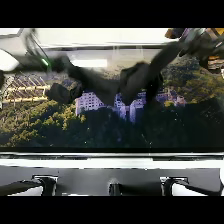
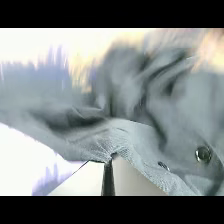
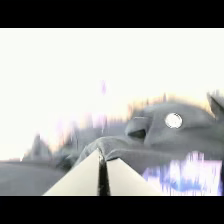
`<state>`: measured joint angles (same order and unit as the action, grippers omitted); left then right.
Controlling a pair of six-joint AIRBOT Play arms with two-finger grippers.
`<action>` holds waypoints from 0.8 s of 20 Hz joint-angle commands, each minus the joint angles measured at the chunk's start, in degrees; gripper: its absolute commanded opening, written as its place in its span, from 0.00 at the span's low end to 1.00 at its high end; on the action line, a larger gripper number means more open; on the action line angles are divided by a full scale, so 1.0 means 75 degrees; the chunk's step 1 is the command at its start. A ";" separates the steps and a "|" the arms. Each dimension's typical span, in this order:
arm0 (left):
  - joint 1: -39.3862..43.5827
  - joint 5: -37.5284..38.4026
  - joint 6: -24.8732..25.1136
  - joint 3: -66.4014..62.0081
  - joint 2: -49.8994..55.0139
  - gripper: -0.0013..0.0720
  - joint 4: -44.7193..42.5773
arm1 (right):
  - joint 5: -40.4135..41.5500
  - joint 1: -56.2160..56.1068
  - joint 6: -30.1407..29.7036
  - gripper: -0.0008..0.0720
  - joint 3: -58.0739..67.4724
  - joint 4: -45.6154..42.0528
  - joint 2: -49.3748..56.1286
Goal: Fold the clothes and pants, and hang the long-sleeved shirts on hangers.
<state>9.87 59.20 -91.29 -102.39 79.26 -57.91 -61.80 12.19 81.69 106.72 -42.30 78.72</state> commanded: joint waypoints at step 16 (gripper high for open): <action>-0.0026 -0.0050 -0.1582 -0.0933 -0.4287 0.04 -0.2891 | 0.1122 -0.0032 0.2375 0.05 0.1029 -0.3794 -0.4584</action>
<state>9.74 59.18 -101.16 -110.48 47.27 -75.90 -55.64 11.99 97.41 114.39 -69.71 42.09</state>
